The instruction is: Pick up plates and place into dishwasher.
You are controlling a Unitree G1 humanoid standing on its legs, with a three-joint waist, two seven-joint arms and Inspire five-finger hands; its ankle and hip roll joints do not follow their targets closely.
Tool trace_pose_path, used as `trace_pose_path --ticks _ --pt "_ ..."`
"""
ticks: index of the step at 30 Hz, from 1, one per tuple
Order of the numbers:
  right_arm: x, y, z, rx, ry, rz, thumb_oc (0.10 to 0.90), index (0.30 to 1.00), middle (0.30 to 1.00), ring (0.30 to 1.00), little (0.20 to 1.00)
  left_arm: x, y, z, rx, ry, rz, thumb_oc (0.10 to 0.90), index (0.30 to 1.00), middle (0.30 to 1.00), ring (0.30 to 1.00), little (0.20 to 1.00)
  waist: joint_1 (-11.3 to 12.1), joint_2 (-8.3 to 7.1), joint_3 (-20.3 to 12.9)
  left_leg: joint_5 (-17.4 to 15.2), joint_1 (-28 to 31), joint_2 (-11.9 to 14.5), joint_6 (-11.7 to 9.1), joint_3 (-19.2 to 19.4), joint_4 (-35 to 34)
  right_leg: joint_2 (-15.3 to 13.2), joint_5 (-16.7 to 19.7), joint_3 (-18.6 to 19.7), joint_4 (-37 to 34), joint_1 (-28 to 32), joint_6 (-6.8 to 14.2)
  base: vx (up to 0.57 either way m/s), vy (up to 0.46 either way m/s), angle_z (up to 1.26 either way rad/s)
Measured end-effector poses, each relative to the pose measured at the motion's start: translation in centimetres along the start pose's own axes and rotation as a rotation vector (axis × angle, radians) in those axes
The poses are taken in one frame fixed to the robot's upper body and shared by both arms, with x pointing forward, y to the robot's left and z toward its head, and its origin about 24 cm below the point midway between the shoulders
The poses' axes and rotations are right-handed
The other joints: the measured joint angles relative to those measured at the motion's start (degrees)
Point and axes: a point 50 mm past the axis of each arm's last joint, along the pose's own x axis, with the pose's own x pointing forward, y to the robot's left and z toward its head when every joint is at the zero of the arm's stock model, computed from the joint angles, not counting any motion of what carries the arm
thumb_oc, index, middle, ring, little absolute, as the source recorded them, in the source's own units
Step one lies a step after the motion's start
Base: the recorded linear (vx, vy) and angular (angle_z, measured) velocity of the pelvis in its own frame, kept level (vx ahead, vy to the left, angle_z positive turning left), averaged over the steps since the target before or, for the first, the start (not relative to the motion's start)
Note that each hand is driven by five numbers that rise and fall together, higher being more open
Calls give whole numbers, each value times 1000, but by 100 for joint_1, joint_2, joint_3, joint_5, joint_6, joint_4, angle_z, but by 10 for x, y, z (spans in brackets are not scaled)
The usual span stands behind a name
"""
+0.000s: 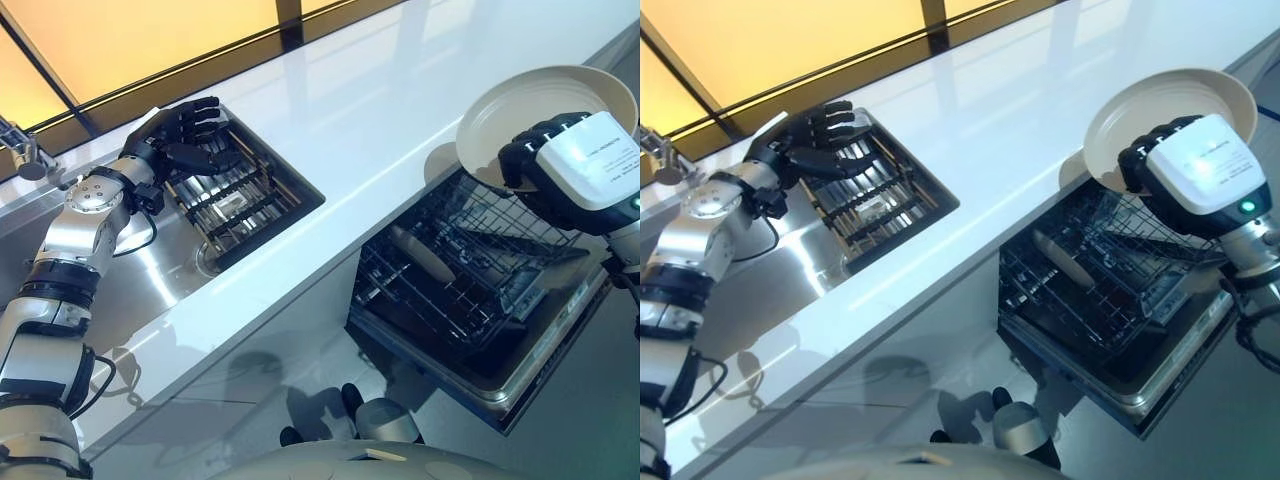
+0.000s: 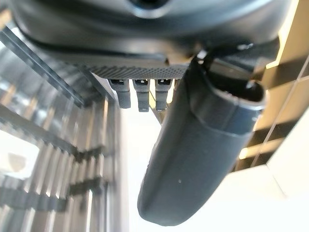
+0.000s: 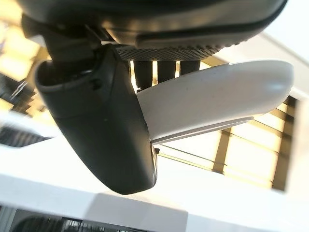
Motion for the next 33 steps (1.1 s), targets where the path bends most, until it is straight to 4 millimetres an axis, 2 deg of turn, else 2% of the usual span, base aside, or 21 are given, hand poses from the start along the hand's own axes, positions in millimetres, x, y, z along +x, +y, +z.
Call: trace_pose_path --ticks 3,6,12,17,23,28,33 --pt "-11 11 -10 206 189 -35 100 300 300 300 200 0 -13 5 1 -33 -45 800 900 900 900 900 -9 14 12 -6 -2 -8 8 11 1 -1 2 12 0 -7 -3 0 0 0" --pt "-21 22 -16 342 291 -3 100 300 300 300 200 1 -19 10 -4 -59 -67 800 900 900 900 900 -5 18 14 -9 -1 -9 9 11 0 -2 2 11 0 -6 -3 0 0 0" --pt "-52 59 -31 744 608 45 100 300 300 300 200 -1 -37 11 -52 -88 -122 800 900 900 900 900 62 77 47 -9 -2 -7 9 12 0 -10 2 8 0 -6 -3 1 -6 0" --pt "-81 89 -40 929 818 138 100 300 300 300 200 -1 -39 12 -86 -85 -131 800 900 900 900 900 153 151 82 -8 -5 -2 8 6 0 -12 2 -9 0 -2 -3 2 -58 1" --pt "-101 117 -33 1027 937 262 100 300 300 300 200 -3 -41 7 -94 -57 -138 800 900 900 900 900 263 186 101 -8 -24 -1 8 -29 0 -20 -8 -39 -1 -4 11 15 -61 2" --pt "-96 127 -28 1083 939 292 100 300 300 300 200 -3 -49 8 -91 -50 -167 800 900 900 900 900 331 193 104 2 -61 -17 22 -90 1 -48 1 -114 -1 -5 -4 19 -56 9" --pt "-76 139 -28 1087 927 332 100 300 300 300 200 -3 -64 7 -73 -37 -234 800 900 900 900 900 549 223 122 27 -93 -21 34 -156 8 -69 0 -198 -1 -3 -3 22 -68 8"
